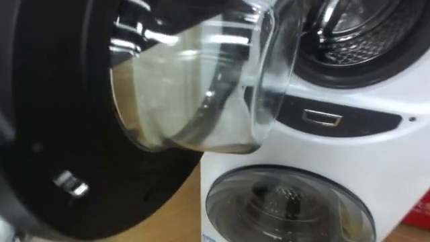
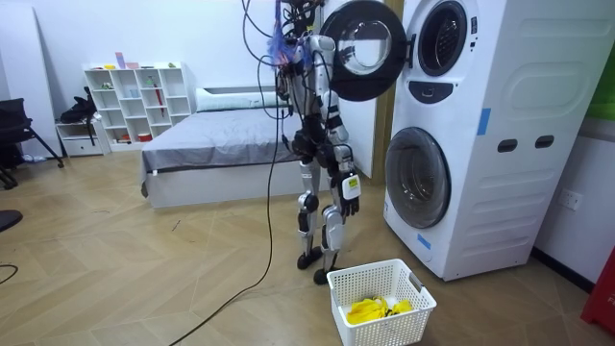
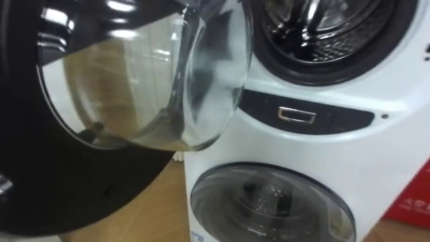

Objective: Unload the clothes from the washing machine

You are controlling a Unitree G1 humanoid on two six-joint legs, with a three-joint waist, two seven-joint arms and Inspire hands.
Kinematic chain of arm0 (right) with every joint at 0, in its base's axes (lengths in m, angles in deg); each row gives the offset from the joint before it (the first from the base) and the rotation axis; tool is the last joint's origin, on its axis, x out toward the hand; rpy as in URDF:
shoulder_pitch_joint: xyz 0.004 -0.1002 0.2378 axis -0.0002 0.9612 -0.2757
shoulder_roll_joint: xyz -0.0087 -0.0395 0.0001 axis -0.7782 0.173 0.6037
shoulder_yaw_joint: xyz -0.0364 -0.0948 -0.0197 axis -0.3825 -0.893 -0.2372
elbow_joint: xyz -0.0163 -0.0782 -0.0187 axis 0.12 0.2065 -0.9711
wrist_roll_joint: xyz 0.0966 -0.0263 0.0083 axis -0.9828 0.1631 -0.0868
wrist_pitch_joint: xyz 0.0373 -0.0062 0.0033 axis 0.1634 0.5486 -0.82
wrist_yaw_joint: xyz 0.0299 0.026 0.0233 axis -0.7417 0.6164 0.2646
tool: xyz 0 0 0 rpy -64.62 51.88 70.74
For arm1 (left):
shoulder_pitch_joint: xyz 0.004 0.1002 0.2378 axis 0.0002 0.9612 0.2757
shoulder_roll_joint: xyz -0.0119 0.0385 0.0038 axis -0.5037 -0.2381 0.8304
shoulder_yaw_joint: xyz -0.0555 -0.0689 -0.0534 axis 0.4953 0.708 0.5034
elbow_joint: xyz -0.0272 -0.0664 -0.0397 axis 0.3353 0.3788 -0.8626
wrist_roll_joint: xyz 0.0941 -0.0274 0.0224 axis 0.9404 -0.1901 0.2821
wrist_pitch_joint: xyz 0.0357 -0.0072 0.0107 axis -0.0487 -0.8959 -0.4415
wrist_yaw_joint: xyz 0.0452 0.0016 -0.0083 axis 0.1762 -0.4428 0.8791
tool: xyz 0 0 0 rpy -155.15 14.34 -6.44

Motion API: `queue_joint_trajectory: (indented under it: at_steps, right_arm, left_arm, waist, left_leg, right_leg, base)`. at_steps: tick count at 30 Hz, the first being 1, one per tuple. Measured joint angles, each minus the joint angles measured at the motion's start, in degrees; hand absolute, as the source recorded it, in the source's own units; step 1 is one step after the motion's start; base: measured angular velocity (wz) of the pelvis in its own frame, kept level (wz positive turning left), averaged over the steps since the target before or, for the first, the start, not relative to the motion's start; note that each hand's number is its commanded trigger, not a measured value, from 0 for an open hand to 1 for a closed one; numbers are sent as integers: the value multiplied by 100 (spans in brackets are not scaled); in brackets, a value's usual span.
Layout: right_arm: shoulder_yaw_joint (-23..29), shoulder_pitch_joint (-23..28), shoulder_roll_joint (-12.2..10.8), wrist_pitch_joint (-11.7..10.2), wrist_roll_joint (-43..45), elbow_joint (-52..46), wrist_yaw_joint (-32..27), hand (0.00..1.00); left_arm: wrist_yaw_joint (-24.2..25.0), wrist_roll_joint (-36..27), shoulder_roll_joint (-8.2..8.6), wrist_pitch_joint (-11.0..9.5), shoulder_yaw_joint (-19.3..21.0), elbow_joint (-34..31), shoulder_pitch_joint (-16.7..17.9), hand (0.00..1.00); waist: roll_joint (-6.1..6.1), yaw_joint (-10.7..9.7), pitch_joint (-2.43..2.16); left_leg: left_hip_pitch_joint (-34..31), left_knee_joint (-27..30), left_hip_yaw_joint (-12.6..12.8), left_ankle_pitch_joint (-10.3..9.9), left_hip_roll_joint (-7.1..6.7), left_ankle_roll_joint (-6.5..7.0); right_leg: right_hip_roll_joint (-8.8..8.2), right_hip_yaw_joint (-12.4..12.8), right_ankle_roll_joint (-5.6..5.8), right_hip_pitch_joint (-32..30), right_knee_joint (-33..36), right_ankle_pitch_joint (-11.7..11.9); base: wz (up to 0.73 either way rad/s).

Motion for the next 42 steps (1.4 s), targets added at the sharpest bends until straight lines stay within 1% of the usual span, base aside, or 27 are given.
queue_joint_trajectory:
  at_steps: [3, 5, 6, 7, 8, 10, 12, 14, 15, 16, 17, 18, 20, 22, 26, 28, 30, 32, 33, 35, 36, 37, 38, 39, 40, 41, 42]
  right_arm:
    - [-100, -15, 21, -17, -46, -1, -73, 0]
    - [-143, -52, 29, -34, -65, -1, -130, 0]
    - [-196, -108, 62, -34, -62, -1, -165, 0]
    - [-275, -141, 94, -33, -61, 1, -182, 0]
    - [-314, -148, 109, -33, -62, 0, -184, 0]
    - [-364, -198, 121, -34, -62, -1, -207, 0]
    - [-441, -268, 131, -35, -91, -3, -245, 0]
    - [-606, -308, 143, -54, -116, -16, -312, 0]
    - [-740, -349, 140, -75, -125, -11, -363, 0]
    - [-866, -399, 129, -105, -123, -7, -406, 0]
    - [-936, -431, 123, -108, -120, -7, -426, 0]
    - [-1009, -476, 122, -117, -82, -5, -454, 0]
    - [-1019, -516, 87, -138, -35, 32, -476, 0]
    - [-1047, -534, 36, -162, -65, 39, -546, 0]
    - [-1127, -543, -6, -158, -108, 6, -670, 0]
    - [-1148, -597, -5, -156, -30, -9, -677, 0]
    - [-1146, -640, -12, -154, -31, -10, -662, 0]
    - [-1146, -666, -17, -151, -50, -11, -666, 0]
    - [-1148, -641, -30, -128, -101, -14, -667, 0]
    - [-1145, -631, -45, -90, -216, -12, -666, 0]
    - [-1145, -644, -56, -84, -300, -12, -671, 0]
    - [-1144, -644, -61, -74, -309, -11, -692, 0]
    - [-1144, -636, -61, -63, -316, -11, -705, 0]
    - [-1141, -633, -60, -28, -349, -7, -740, 0]
    - [-1141, -637, -61, -17, -347, -22, -756, 0]
    - [-1141, -629, -66, -17, -345, -21, -778, 0]
    - [-1139, -588, -73, -17, -345, -22, -818, 0]
  left_arm:
    - [188, -263, 15, -11, -132, -1, -2, 0]
    - [268, -369, 14, -24, -288, -2, -3, 0]
    - [300, -375, 15, -42, -446, -3, -6, 0]
    - [319, -375, 31, -80, -538, -4, -25, 0]
    - [330, -374, 47, -85, -578, -4, -52, 0]
    - [392, -372, 190, -84, -757, 1, -179, 0]
    - [450, -455, 357, -96, -1047, 12, -296, 0]
    - [489, -464, 401, -97, -1347, 13, -338, 0]
    - [506, -454, 472, -117, -1614, 11, -356, 0]
    - [495, -440, 690, -120, -1698, 18, -375, 0]
    - [498, -437, 725, -121, -1752, 34, -411, 0]
    - [497, -382, 784, -120, -1817, 84, -518, 0]
    - [497, -325, 896, -118, -1910, 214, -693, 0]
    - [418, -219, 1055, -117, -2027, 412, -919, 0]
    - [355, 82, 1231, -112, -2287, 850, -1435, 0]
    - [357, 194, 1307, -118, -2680, 1168, -1870, 0]
    - [415, 203, 1384, -117, -2935, 1496, -2149, 0]
    - [503, 187, 1391, -121, -3037, 1809, -2285, 0]
    - [536, 102, 1434, -120, -3033, 2050, -2305, 0]
    - [546, -117, 1467, -126, -3005, 2491, -2351, 0]
    - [546, -222, 1467, -124, -3006, 2841, -2397, 0]
    - [546, -228, 1487, -215, -3009, 3057, -2371, 0]
    - [546, -221, 1487, -274, -3013, 3056, -2326, 0]
    - [545, -207, 1485, -412, -3021, 3161, -2230, 0]
    - [543, -174, 1470, -612, -3013, 3426, -2002, 0]
    - [537, -151, 1469, -683, -3004, 3564, -1867, 0]
    - [514, -17, 1465, -757, -2999, 3845, -1582, 0]
  waist:
    - [60, -57, 0]
    - [102, -88, 18]
    - [145, -115, 42]
    - [189, -123, 46]
    - [191, -124, 48]
    - [192, -153, 83]
    - [160, -203, 150]
    - [157, -308, 158]
    - [129, -372, 165]
    - [120, -401, 155]
    - [117, -424, 144]
    - [76, -454, 131]
    - [17, -505, 128]
    - [-31, -649, 121]
    - [-30, -746, 123]
    - [-13, -942, 130]
    - [9, -1068, 128]
    - [71, -1146, 142]
    - [106, -1197, 140]
    - [128, -1257, 152]
    - [134, -1254, 164]
    - [132, -1251, 168]
    - [129, -1249, 169]
    - [115, -1224, 178]
    - [104, -1170, 177]
    - [96, -1158, 173]
    - [64, -1097, 154]
  left_leg:
    - [37, -11, 3, 6, 7, 10]
    - [68, -25, 10, 58, 10, 111]
    - [66, -53, 12, 78, 20, 246]
    - [65, -69, 37, 77, 20, 275]
    - [69, -87, 60, 77, 20, 276]
    - [71, -98, 97, 78, 25, 274]
    - [72, -105, 134, 77, 29, 269]
    - [67, -117, 147, 67, 38, 252]
    - [52, -118, 152, 62, 46, 243]
    - [26, -119, 154, 61, 52, 241]
    - [15, -120, 152, 61, 52, 241]
    - [-18, -117, 153, 61, 54, 241]
    - [-24, -116, 155, 61, 53, 240]
    - [-24, -115, 156, 61, 54, 241]
    - [-19, -117, 239, 48, 53, 262]
    - [-16, -125, 340, 43, 53, 268]
    - [2, -136, 443, 37, 58, 257]
    - [38, -138, 560, 6, 96, 207]
    - [83, -135, 579, -16, 138, 168]
    - [100, -133, 438, -37, 170, 131]
    - [89, -116, 216, -36, 171, 127]
    - [88, -103, 28, -39, 170, 114]
    - [94, -103, -21, -40, 172, 101]
    - [135, -116, -30, -44, 183, 69]
    - [199, -138, -33, -42, 188, 37]
    - [238, -138, -38, -42, 197, 20]
    - [290, -138, -73, -44, 212, -19]
  right_leg:
    - [50, 32, -46, 5, -85, -35]
    - [87, 122, -67, -10, -82, -66]
    - [123, 167, -78, -43, -83, -77]
    - [134, 171, -105, -50, -83, -103]
    - [136, 174, -109, -52, -96, -115]
    - [139, 177, -129, -72, -94, -154]
    - [162, 295, -147, -102, -92, -196]
    - [202, 314, -158, -128, -91, -205]
    - [209, 314, -164, -167, -69, -220]
    - [200, 299, -164, -202, -76, -223]
    - [192, 297, -164, -208, -87, -223]
    - [199, 305, -164, -241, -86, -223]
    - [226, 307, -164, -245, -97, -222]
    - [238, 354, -170, -230, -137, -199]
    - [256, 483, -151, -203, -245, -136]
    - [266, 523, -132, -190, -297, -95]
    - [288, 651, -131, -232, -294, -95]
    - [325, 805, -143, -276, -280, -87]
    - [369, 872, -167, -280, -278, -74]
    - [434, 943, -226, -311, -263, -68]
    - [464, 952, -262, -328, -253, -63]
    - [486, 937, -305, -327, -237, -80]
    - [496, 928, -324, -319, -225, -93]
    - [516, 937, -352, -302, -208, -135]
    - [533, 942, -386, -291, -154, -200]
    - [545, 947, -399, -263, -137, -222]
    - [569, 953, -431, -235, -90, -273]
  base:
    - [-14]
    - [-11]
    - [-21]
    - [-23]
    - [-21]
    - [-14]
    - [-16]
    - [-11]
    - [0]
    - [3]
    - [4]
    - [0]
    - [0]
    - [0]
    - [-9]
    - [-24]
    - [-39]
    - [-56]
    - [-53]
    - [-43]
    - [-29]
    - [-21]
    - [-6]
    - [-5]
    - [-6]
    - [-12]
    - [-5]
